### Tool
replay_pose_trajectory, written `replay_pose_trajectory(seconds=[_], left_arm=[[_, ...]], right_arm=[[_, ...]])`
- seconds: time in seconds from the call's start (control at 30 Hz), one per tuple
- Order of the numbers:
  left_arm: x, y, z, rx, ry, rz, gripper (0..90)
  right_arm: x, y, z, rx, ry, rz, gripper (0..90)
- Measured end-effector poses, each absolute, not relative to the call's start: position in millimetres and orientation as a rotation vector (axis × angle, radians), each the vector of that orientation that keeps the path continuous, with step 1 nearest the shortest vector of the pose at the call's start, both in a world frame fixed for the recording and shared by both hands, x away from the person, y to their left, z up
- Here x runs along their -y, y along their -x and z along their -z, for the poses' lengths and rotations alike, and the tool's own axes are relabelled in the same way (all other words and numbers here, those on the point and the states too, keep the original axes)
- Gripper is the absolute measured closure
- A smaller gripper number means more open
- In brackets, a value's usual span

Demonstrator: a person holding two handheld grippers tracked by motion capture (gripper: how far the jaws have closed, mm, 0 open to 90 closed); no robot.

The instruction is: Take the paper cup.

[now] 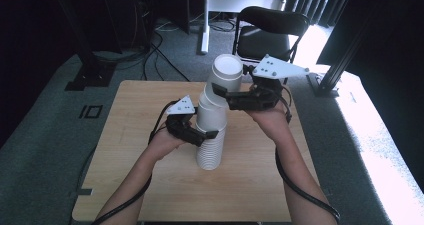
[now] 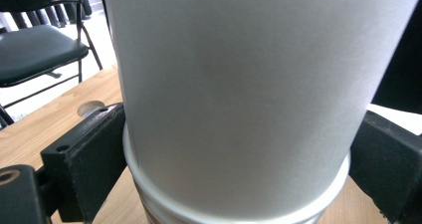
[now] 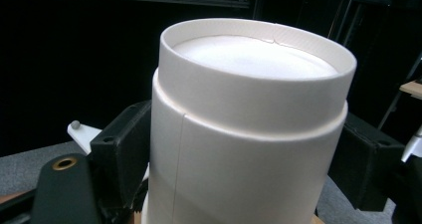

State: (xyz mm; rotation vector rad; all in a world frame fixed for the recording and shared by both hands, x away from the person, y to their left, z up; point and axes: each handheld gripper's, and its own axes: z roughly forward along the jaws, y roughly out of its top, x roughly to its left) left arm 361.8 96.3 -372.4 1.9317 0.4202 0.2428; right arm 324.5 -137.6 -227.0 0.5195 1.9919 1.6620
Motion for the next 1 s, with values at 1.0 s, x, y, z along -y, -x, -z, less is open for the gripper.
replay_pose_trajectory(seconds=[1.0], left_arm=[[-97,-363,372,-0.418,-1.939,-0.235,3.2]], right_arm=[[198,-290,278,-1.992,-0.590,-1.642,19.9]])
